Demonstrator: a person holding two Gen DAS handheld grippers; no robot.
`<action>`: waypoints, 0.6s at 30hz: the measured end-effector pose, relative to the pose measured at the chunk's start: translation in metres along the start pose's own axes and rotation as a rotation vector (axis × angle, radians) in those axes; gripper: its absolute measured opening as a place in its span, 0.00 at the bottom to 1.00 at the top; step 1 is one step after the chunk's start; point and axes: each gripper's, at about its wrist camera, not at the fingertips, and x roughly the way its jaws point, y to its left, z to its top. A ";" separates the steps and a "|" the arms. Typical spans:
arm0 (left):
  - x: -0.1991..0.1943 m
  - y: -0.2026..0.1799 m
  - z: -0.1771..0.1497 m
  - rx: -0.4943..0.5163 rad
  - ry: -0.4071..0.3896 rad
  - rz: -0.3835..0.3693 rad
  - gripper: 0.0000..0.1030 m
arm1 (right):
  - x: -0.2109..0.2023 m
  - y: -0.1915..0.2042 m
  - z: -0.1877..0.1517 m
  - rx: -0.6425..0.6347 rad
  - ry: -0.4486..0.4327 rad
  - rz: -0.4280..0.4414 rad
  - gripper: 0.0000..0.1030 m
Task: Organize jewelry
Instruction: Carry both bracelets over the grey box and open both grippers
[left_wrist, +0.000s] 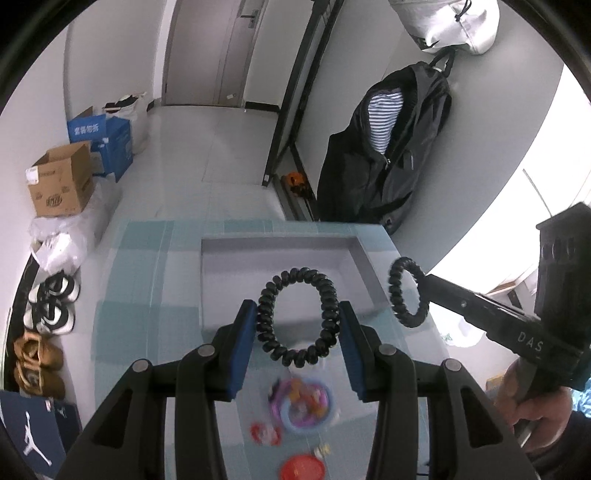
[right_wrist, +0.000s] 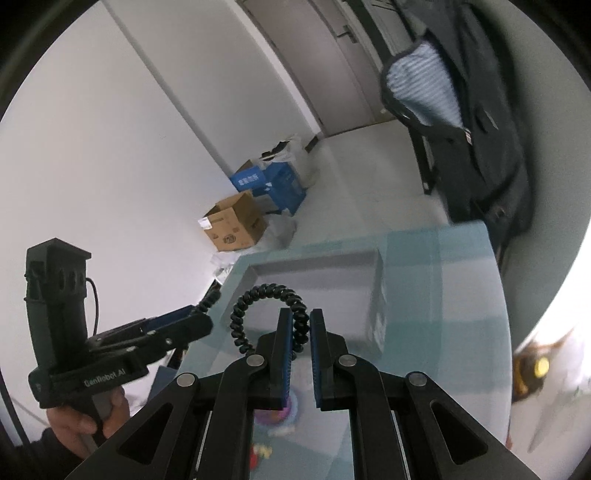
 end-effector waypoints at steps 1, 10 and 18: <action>0.002 0.002 0.002 0.002 0.003 0.000 0.37 | 0.006 0.001 0.006 -0.006 0.003 0.000 0.08; 0.041 0.028 0.019 -0.020 0.073 -0.023 0.37 | 0.064 0.000 0.036 -0.037 0.061 -0.019 0.08; 0.056 0.034 0.020 -0.018 0.094 -0.022 0.37 | 0.082 -0.019 0.030 -0.004 0.093 -0.045 0.08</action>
